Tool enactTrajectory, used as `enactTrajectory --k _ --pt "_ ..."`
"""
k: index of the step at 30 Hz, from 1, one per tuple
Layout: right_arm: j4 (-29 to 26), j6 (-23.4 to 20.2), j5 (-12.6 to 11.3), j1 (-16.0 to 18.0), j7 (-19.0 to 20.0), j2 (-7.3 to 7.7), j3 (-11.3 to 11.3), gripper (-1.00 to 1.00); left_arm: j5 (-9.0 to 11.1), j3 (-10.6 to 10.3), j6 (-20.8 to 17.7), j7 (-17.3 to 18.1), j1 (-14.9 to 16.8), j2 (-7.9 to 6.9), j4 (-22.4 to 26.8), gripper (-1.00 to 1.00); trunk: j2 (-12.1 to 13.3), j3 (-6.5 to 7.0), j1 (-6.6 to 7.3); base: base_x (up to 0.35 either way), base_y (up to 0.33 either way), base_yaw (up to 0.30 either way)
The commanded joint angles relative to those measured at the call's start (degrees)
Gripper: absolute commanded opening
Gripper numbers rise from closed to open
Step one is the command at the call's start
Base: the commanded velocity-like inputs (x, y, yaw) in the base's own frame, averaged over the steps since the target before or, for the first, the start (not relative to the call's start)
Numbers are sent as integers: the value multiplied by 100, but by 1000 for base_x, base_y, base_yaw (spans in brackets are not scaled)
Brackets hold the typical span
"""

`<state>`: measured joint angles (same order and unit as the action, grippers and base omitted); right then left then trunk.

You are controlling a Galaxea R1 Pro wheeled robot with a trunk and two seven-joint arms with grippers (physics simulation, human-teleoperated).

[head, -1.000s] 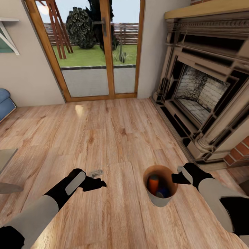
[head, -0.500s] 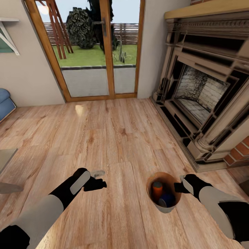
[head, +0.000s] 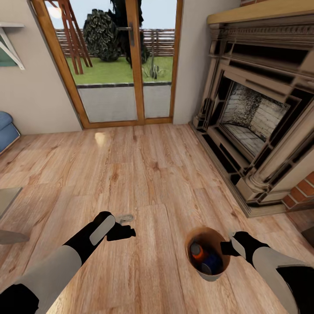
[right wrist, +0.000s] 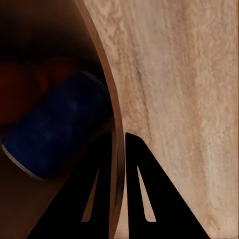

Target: Put the three can of soda from the living room inside the tash can in the kitchen.

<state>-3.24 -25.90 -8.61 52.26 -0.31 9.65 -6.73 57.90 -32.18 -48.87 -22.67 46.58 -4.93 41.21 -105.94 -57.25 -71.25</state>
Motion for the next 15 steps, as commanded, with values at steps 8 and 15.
enactTrajectory --k 8,15 --pt "38 38 -35 -231 39 -2 7 -100 2 1 -2 0 -2 -3 1 100 0 0 0 0 0 0" --pt "50 40 -42 -254 40 -11 5 -100 9 -1 -10 10 0 0 1 100 0 0 0 0 0 0"
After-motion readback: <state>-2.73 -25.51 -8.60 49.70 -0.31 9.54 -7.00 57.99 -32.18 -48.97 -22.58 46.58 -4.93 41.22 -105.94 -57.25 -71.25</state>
